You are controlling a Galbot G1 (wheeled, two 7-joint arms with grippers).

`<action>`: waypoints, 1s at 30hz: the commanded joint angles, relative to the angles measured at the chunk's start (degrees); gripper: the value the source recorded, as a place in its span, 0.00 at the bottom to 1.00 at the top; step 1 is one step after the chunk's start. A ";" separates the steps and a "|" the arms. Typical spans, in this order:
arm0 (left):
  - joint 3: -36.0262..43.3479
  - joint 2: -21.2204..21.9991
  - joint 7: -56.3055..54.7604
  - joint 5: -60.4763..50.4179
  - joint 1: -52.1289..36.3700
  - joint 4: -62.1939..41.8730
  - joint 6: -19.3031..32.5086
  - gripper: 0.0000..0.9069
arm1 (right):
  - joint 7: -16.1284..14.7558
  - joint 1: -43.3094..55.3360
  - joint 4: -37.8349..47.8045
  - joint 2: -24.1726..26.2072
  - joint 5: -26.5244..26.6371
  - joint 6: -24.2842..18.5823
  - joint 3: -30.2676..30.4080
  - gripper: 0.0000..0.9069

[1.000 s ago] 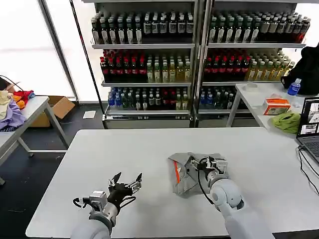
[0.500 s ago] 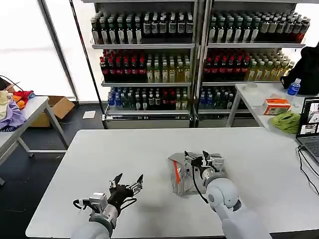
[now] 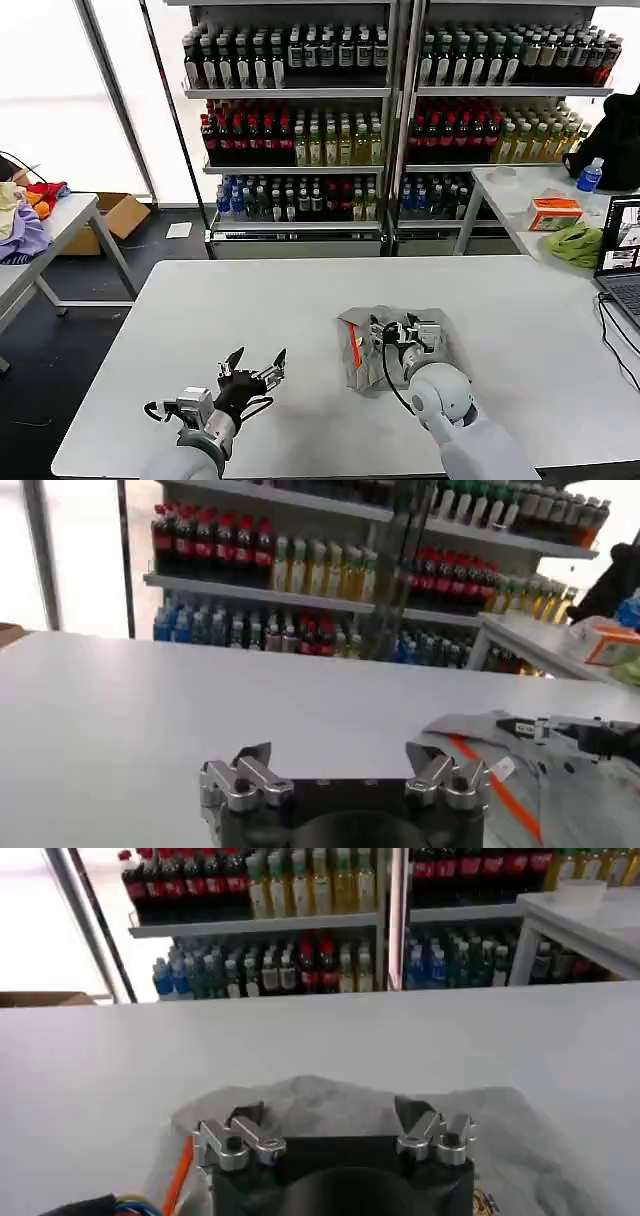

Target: Fold and organize the clothes.

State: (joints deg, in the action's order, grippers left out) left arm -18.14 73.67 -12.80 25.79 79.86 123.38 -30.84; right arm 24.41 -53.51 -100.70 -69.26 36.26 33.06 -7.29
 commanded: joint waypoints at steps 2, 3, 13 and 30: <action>-0.24 0.00 0.03 -0.14 0.64 0.54 0.05 1.00 | 0.25 -0.23 -0.06 -0.02 -0.35 0.11 -0.04 1.00; -0.33 0.00 0.03 -0.16 0.78 0.66 0.05 1.00 | 0.23 -0.37 -0.19 -0.03 -0.34 0.11 -0.23 1.00; -1.56 0.83 0.32 -1.47 1.94 2.57 0.92 1.00 | 0.11 -4.46 -8.42 2.67 1.61 0.10 -7.16 1.00; -2.88 3.20 0.62 -8.17 4.10 5.61 10.21 1.00 | -2.26 -15.62 -17.31 14.58 1.22 -3.27 -31.19 1.00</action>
State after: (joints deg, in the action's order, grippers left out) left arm -20.64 76.30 -12.04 20.06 83.39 128.04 -24.68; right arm 22.69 -64.16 -113.20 -60.09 37.27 31.07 -25.43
